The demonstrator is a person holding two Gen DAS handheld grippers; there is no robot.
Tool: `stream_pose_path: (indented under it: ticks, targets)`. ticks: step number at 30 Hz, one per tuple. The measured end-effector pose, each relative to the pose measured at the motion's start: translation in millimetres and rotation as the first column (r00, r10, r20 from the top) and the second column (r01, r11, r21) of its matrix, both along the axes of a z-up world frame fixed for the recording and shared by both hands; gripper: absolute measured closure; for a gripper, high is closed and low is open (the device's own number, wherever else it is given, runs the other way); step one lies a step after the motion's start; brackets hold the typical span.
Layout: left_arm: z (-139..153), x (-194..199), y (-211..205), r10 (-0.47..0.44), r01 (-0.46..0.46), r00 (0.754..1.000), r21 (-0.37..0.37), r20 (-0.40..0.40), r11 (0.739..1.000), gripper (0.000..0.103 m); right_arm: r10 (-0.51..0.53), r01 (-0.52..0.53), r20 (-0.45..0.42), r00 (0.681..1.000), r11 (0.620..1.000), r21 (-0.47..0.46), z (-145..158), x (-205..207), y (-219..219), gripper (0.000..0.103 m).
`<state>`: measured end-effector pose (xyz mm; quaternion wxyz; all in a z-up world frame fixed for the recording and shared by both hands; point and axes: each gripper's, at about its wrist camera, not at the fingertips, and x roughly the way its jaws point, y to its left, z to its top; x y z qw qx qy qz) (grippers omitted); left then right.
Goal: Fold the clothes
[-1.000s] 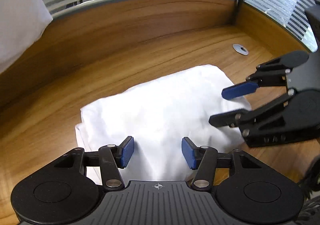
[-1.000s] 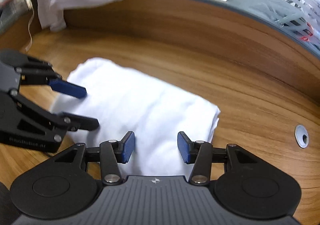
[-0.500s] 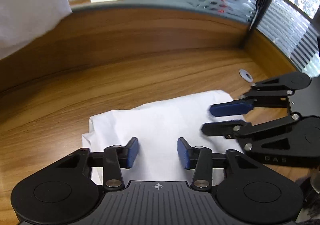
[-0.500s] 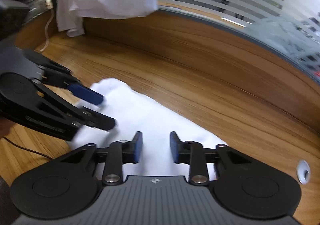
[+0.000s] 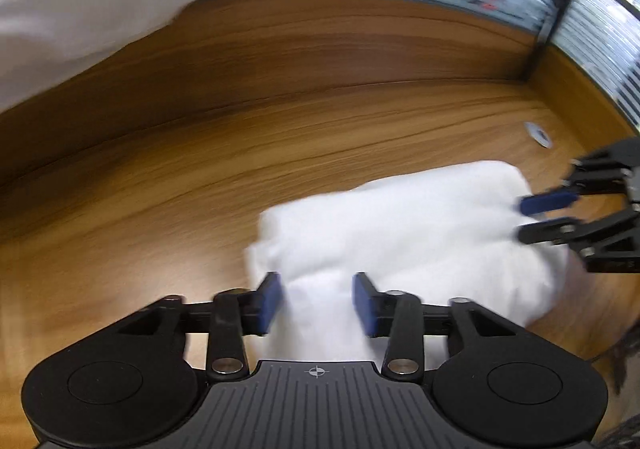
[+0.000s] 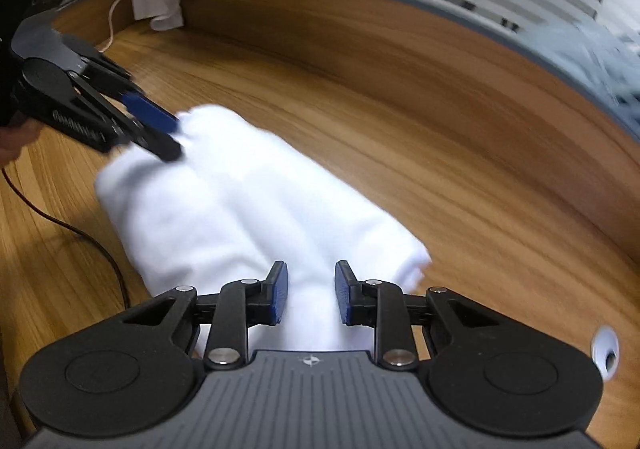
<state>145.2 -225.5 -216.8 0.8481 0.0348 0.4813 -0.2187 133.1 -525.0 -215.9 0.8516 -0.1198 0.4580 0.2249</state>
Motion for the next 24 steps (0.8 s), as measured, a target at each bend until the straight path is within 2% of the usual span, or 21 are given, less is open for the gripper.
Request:
stream_pose_path:
  ticks: [2, 4, 7, 9, 11, 15, 16, 18, 20, 24]
  targets:
    - [-0.1, -1.4, 19.9, 0.066, -0.068, 0.997, -0.055, -0.042, 0.996, 0.049, -0.016, 0.016, -0.005, 1.000, 1.000, -0.025, 3.9, -4.8, -4.0, 0.077]
    - [3.7, -6.8, 30.2, 0.089, -0.093, 0.995, -0.072, -0.053, 0.993, 0.049, -0.051, 0.051, -0.009, 0.999, 0.998, -0.039, 8.7, -9.6, -6.6, 0.077]
    - [6.3, -15.3, 45.8, 0.109, -0.118, 0.990, -0.109, -0.086, 0.987, 0.047, -0.166, 0.167, -0.036, 0.985, 0.986, 0.018, 12.0, -11.3, -13.9, 0.062]
    - [0.6, -20.0, 55.1, 0.109, -0.130, 0.985, -0.158, -0.137, 0.979, 0.036, -0.248, 0.257, -0.093, 0.964, 0.962, 0.097, 8.8, -12.1, -25.2, 0.037]
    - [-8.5, -22.5, 57.8, 0.121, -0.157, 0.975, -0.195, -0.185, 0.968, 0.034, -0.293, 0.312, -0.132, 0.947, 0.938, 0.151, 5.8, -13.2, -31.2, 0.026]
    - [-22.3, -26.5, 60.5, 0.145, -0.210, 0.954, -0.240, -0.264, 0.948, 0.030, -0.344, 0.383, -0.191, 0.919, 0.894, 0.232, 0.0, -15.7, -37.3, 0.022]
    - [-23.3, -29.0, 61.0, 0.151, -0.221, 0.950, -0.250, -0.273, 0.943, 0.030, -0.346, 0.387, -0.195, 0.918, 0.889, 0.244, 0.1, -16.6, -37.4, 0.021]
    - [-24.0, -36.2, 61.8, 0.170, -0.248, 0.943, -0.266, -0.286, 0.932, 0.027, -0.300, 0.328, -0.150, 0.942, 0.918, 0.223, 7.6, -19.2, -30.4, 0.015]
    - [-23.5, -47.0, 63.5, 0.185, -0.274, 0.935, -0.284, -0.303, 0.919, 0.027, -0.255, 0.271, -0.105, 0.961, 0.944, 0.189, 14.0, -18.5, -23.2, 0.015]
    - [-26.3, -67.5, 58.1, 0.188, -0.307, 0.917, -0.319, -0.352, 0.897, 0.025, -0.200, 0.212, -0.078, 0.977, 0.959, 0.191, 20.9, 5.8, -19.7, 0.015]
